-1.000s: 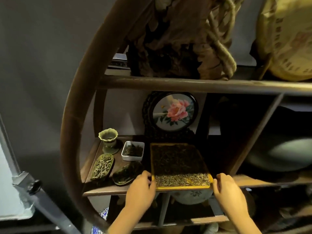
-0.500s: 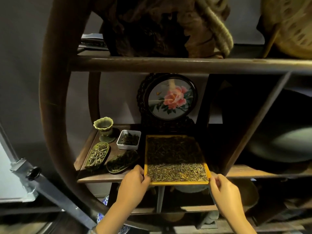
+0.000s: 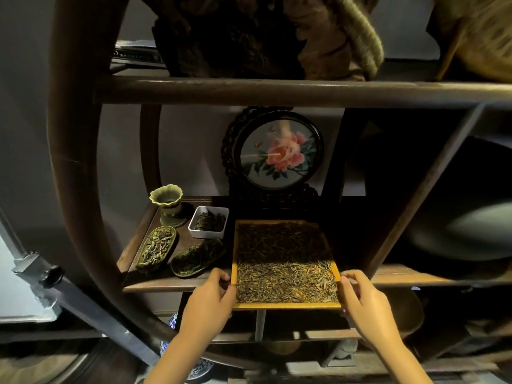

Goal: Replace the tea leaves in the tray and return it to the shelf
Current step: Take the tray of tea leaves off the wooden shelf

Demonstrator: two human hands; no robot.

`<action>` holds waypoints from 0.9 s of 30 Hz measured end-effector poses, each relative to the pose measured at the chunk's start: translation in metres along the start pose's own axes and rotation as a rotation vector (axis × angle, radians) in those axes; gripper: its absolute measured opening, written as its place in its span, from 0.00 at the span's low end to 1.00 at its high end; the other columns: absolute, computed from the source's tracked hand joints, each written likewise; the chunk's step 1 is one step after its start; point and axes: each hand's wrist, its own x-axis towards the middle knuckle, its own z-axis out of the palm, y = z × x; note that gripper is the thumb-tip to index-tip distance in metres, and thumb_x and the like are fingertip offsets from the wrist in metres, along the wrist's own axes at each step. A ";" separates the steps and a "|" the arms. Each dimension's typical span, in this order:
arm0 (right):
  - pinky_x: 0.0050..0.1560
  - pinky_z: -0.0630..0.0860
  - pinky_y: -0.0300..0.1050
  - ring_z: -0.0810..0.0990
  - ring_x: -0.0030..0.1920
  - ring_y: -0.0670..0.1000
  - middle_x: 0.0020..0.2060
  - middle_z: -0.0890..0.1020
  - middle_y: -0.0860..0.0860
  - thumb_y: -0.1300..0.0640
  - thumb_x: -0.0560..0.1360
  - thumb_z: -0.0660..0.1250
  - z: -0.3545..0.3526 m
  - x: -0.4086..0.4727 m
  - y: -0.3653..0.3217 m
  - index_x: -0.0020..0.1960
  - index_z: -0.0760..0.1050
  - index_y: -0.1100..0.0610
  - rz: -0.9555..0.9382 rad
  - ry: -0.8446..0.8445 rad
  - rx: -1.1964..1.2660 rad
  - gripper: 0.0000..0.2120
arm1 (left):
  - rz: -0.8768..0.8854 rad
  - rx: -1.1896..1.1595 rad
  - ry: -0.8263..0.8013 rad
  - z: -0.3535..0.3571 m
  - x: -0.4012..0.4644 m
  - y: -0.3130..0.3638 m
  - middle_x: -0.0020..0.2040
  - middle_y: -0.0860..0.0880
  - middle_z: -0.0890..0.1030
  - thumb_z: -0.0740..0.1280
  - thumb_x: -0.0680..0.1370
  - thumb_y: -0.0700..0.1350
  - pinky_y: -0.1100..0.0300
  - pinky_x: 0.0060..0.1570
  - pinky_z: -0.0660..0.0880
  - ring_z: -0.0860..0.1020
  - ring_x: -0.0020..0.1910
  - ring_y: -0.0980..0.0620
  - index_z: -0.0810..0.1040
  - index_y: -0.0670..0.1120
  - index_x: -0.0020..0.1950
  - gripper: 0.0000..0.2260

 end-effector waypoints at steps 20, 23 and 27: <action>0.25 0.79 0.43 0.84 0.34 0.56 0.38 0.86 0.51 0.53 0.78 0.62 0.003 -0.002 -0.019 0.53 0.75 0.54 0.179 -0.141 0.490 0.07 | -0.030 -0.311 0.022 0.005 -0.006 -0.002 0.33 0.48 0.83 0.64 0.80 0.43 0.58 0.30 0.81 0.81 0.32 0.56 0.75 0.51 0.55 0.05; 0.26 0.77 0.35 0.84 0.35 0.48 0.37 0.86 0.47 0.55 0.79 0.62 -0.002 -0.010 -0.026 0.51 0.76 0.56 0.129 -0.130 0.477 0.06 | -0.067 -0.402 0.040 0.000 -0.015 0.001 0.31 0.49 0.83 0.65 0.79 0.42 0.59 0.29 0.80 0.80 0.29 0.56 0.76 0.51 0.53 0.05; 0.26 0.77 0.36 0.84 0.33 0.48 0.35 0.85 0.48 0.57 0.79 0.61 -0.005 -0.030 -0.036 0.49 0.77 0.58 0.144 -0.134 0.470 0.08 | -0.065 -0.477 0.036 -0.012 -0.026 -0.001 0.24 0.53 0.75 0.65 0.79 0.40 0.59 0.27 0.77 0.72 0.23 0.61 0.77 0.46 0.51 0.03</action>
